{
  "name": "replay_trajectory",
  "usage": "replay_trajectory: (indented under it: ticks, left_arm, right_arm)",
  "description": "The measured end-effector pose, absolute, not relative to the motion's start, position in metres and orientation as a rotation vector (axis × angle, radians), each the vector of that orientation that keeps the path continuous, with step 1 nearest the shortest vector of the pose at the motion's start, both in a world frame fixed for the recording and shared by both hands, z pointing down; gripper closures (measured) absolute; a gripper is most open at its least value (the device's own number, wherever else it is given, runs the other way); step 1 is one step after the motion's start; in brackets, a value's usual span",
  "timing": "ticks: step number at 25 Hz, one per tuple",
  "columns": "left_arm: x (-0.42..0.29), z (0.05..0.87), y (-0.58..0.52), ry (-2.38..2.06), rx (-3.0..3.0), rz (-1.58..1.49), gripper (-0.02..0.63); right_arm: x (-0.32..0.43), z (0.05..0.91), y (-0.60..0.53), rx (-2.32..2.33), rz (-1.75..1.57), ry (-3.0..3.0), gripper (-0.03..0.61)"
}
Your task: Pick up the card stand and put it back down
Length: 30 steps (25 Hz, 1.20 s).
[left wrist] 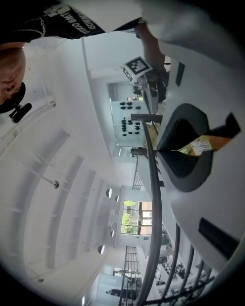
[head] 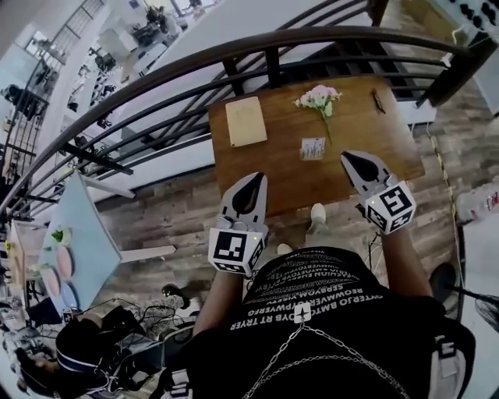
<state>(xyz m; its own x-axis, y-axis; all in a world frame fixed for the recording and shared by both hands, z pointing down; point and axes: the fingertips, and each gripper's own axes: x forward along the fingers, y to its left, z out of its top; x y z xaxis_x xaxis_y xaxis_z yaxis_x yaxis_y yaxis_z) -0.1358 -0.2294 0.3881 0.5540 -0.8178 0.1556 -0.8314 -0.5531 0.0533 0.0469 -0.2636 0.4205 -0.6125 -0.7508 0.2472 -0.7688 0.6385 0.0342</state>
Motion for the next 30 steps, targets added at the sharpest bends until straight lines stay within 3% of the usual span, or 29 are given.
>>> replay_trajectory:
  ticks: [10,30]
  left_arm:
    - [-0.111,0.394,-0.216,-1.374,2.720,0.193,0.584]
    - [0.009,0.400,-0.239,-1.704,2.635,0.470,0.584]
  right_arm:
    - [0.057,0.406,-0.226,1.276,0.112,-2.564,0.565]
    - [0.173,0.416,-0.242,1.208,0.160,-2.650,0.565]
